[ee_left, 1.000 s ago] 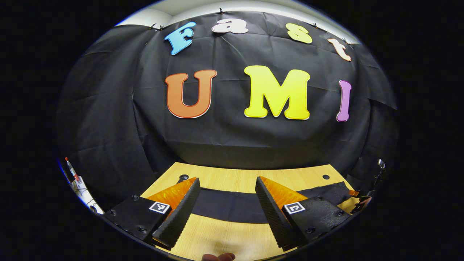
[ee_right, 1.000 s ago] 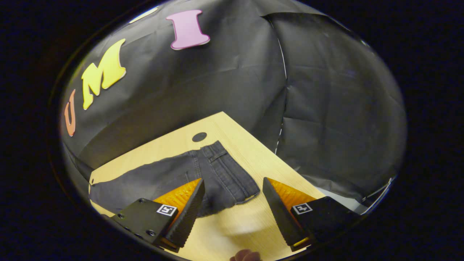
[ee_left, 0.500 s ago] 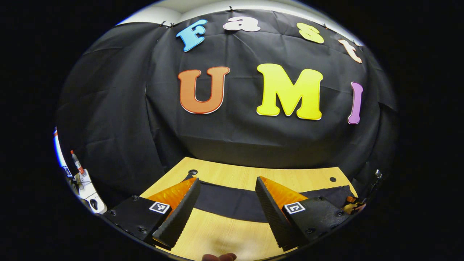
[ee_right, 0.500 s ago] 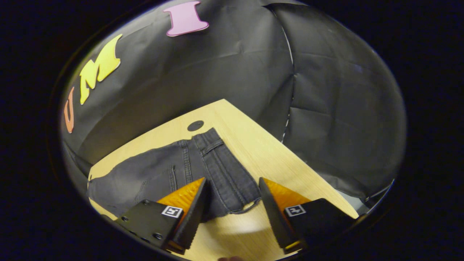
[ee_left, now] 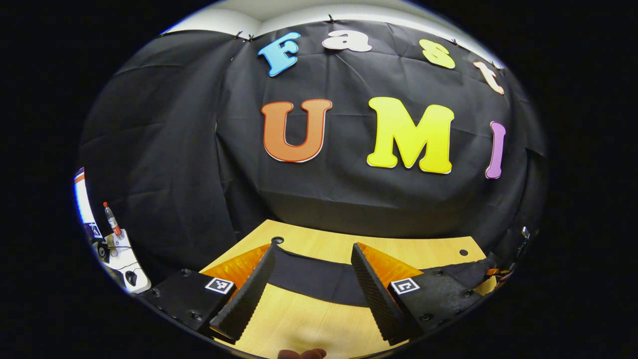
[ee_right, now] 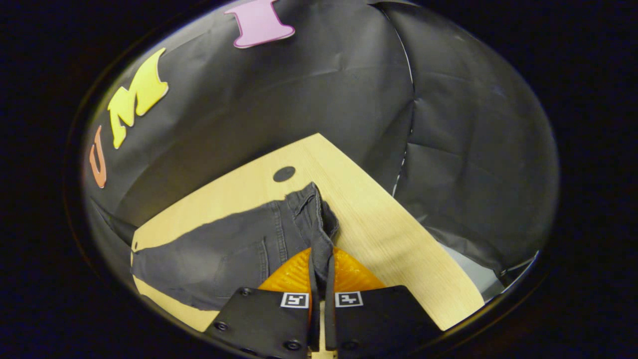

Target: Grasp the waist and the cuffs of the jeans and fold them to make the two legs overlap; first hold the waist and fold one-third of the jeans toward the cuffs, then hold the cuffs and fold the remaining one-third in the same direction to finish folding.

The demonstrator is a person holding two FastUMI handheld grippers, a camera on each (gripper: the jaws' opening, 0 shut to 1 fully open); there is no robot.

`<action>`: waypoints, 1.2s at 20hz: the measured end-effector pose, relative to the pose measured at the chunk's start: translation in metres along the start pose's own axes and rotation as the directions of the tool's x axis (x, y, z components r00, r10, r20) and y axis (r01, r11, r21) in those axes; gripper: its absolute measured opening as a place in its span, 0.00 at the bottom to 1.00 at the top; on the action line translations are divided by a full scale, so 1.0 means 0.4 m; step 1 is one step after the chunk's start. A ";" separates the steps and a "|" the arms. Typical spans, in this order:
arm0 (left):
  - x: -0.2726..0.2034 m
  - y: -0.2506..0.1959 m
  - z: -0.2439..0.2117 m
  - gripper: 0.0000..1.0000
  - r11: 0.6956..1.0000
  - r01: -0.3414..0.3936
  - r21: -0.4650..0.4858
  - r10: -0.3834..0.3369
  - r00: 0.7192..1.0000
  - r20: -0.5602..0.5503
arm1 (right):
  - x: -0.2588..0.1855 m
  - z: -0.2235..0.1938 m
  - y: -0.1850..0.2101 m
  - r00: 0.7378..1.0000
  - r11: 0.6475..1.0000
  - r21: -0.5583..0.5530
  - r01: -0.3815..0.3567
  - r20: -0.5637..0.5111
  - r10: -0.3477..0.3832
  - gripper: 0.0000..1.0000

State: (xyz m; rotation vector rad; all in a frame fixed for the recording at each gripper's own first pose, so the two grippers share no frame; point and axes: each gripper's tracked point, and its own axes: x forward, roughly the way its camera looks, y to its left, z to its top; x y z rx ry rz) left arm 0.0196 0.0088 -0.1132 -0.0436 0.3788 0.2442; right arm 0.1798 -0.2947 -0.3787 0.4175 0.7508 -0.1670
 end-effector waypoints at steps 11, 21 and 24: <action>-0.001 0.249 -0.050 0.99 0.987 -0.069 -0.142 0.073 0.997 0.021 | -0.340 0.126 0.688 0.946 0.935 -0.268 -0.234 0.159 0.282 0.04; -0.010 0.467 -0.097 0.98 0.989 -0.080 -0.127 0.084 0.996 0.032 | -0.197 -0.310 1.215 0.927 0.779 -0.534 -0.330 -0.027 0.374 0.05; -0.003 0.495 -0.128 0.98 0.985 -0.069 -0.155 0.071 0.997 0.010 | -0.073 -0.443 1.271 0.942 0.723 -0.620 -0.306 -0.087 0.325 0.05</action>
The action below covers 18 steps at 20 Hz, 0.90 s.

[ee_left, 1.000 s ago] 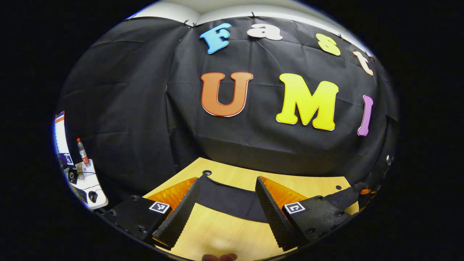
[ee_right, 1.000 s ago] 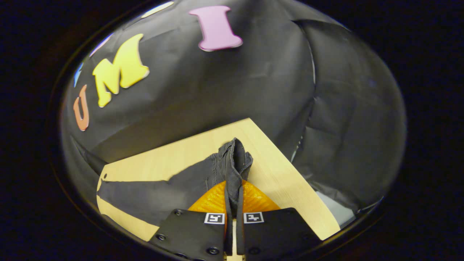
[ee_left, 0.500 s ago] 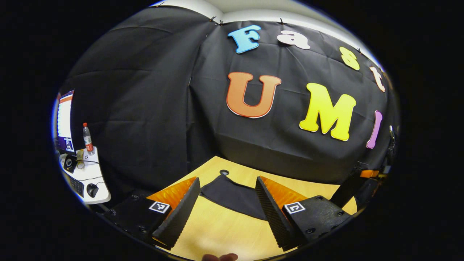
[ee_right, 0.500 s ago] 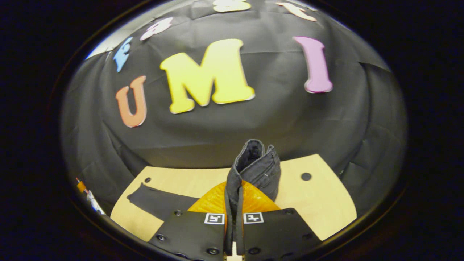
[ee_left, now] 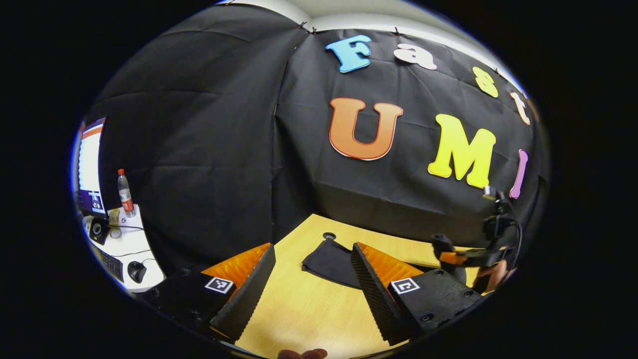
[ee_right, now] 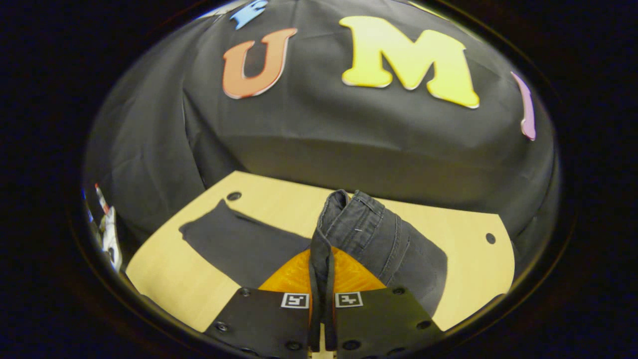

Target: Grasp the waist and the cuffs of the jeans and fold them to make the two legs overlap; first hold the waist and fold one-third of the jeans toward the cuffs, then hold the cuffs and fold the remaining one-third in the same direction to finish folding.

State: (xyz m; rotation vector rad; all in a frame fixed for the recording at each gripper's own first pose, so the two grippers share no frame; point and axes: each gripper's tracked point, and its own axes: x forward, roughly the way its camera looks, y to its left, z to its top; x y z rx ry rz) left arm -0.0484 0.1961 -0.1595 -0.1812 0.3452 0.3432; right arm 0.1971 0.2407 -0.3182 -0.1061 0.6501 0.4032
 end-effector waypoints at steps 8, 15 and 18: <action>0.025 0.089 -0.043 0.99 0.999 -0.031 -0.026 0.030 0.999 -0.034 | 0.189 -0.117 0.092 0.989 0.983 -0.179 0.043 -0.132 -0.068 0.05; 0.065 0.085 -0.078 0.99 0.999 0.007 -0.039 -0.010 0.997 -0.070 | 0.148 -0.122 0.185 0.986 0.991 -0.062 -0.120 -0.127 0.112 0.54; 0.092 0.095 -0.103 0.99 0.997 0.038 -0.061 -0.044 0.994 -0.102 | 0.054 -0.063 0.193 0.988 0.988 -0.053 -0.142 -0.074 0.138 1.00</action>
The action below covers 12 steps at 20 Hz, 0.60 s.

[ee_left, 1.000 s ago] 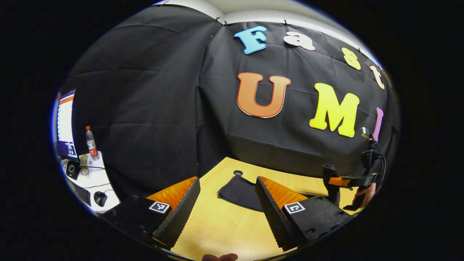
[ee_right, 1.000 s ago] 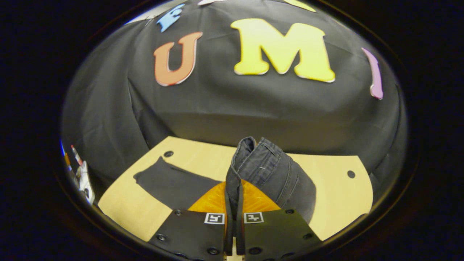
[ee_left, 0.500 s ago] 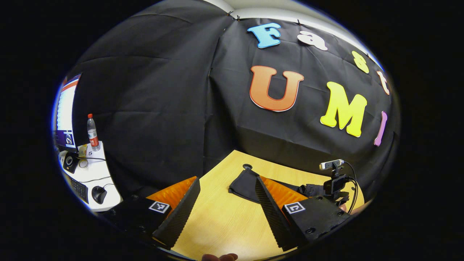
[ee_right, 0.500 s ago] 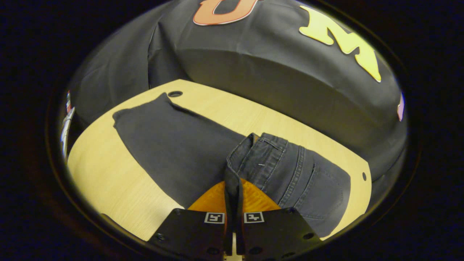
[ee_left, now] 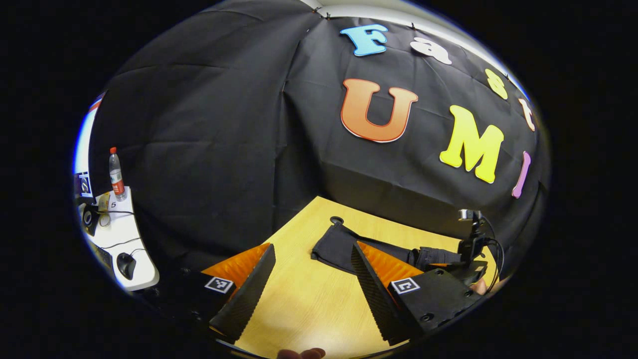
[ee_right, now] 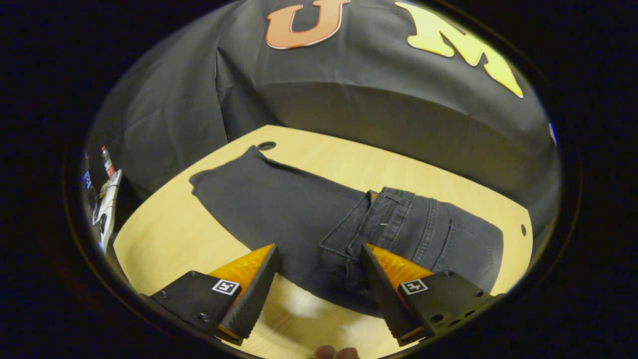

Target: Grasp the waist and the cuffs of the jeans and fold them to make the two legs overlap; first hold the waist and fold one-third of the jeans toward the cuffs, then hold the cuffs and fold the remaining one-third in the same direction to finish folding.

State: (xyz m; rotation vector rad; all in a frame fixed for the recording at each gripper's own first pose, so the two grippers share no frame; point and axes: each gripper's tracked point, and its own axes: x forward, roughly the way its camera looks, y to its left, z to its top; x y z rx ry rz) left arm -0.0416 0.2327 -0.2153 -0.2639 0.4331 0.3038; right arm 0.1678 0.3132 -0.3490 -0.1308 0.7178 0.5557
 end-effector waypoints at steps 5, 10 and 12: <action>0.078 -0.018 -0.039 0.99 0.991 0.079 -0.112 -0.084 0.995 -0.045 | -0.268 0.139 -0.006 0.988 0.997 -0.061 -0.039 0.150 0.048 1.00; 0.183 -0.059 -0.129 0.99 0.925 0.160 -0.346 -0.216 0.968 -0.129 | -0.495 0.216 -0.102 0.972 1.000 0.011 0.013 0.236 -0.015 1.00; 0.231 -0.077 -0.184 0.99 0.863 0.164 -0.478 -0.280 0.942 -0.183 | -0.559 0.215 -0.150 0.968 0.998 0.047 0.048 0.245 -0.058 0.99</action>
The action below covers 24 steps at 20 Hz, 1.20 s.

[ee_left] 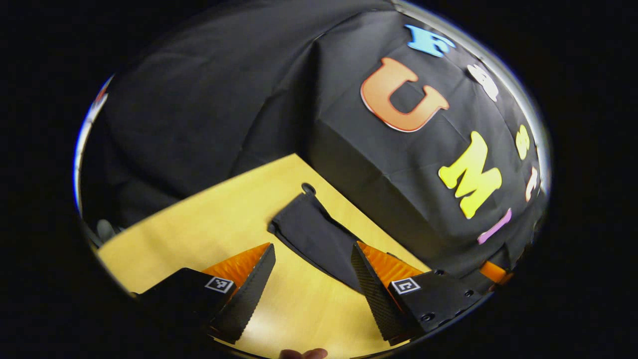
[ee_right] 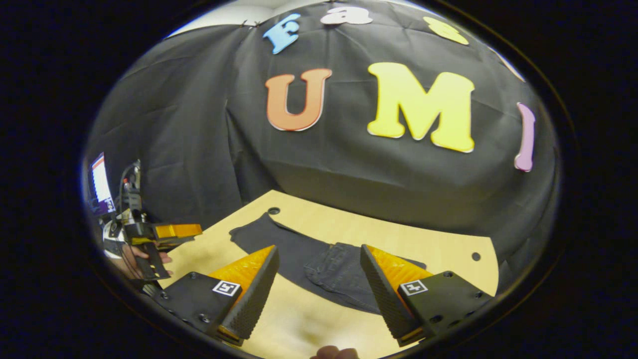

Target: Grasp the waist and the cuffs of the jeans and fold them to make the two legs overlap; first hold the waist and fold one-third of the jeans toward the cuffs, then hold the cuffs and fold the remaining one-third in the same direction to finish folding.

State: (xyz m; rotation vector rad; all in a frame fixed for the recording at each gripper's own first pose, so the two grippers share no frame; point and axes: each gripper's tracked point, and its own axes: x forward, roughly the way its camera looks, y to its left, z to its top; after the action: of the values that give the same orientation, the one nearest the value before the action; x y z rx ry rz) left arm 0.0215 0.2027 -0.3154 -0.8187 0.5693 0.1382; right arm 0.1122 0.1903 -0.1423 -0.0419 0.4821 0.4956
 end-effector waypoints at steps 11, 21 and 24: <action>0.242 0.065 -0.058 0.98 0.888 -0.049 -0.456 0.027 0.998 -0.054 | -0.183 -0.093 -0.279 0.965 0.959 0.125 0.255 -0.086 -0.246 1.00; 0.381 0.050 -0.017 0.94 0.848 -0.045 -0.528 0.044 0.999 -0.015 | -0.238 -0.096 -0.353 0.950 0.939 0.151 0.309 -0.087 -0.299 1.00; 0.409 0.048 -0.005 0.80 0.838 -0.019 -0.546 0.039 0.999 0.027 | -0.261 -0.110 -0.380 0.944 0.930 0.164 0.329 -0.096 -0.317 1.00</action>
State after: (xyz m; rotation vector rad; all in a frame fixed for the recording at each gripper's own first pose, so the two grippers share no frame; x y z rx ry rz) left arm 0.1520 0.1985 -0.4156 -1.3637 0.5116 0.3553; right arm 0.0835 0.0030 -0.1453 0.0339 0.5730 0.1256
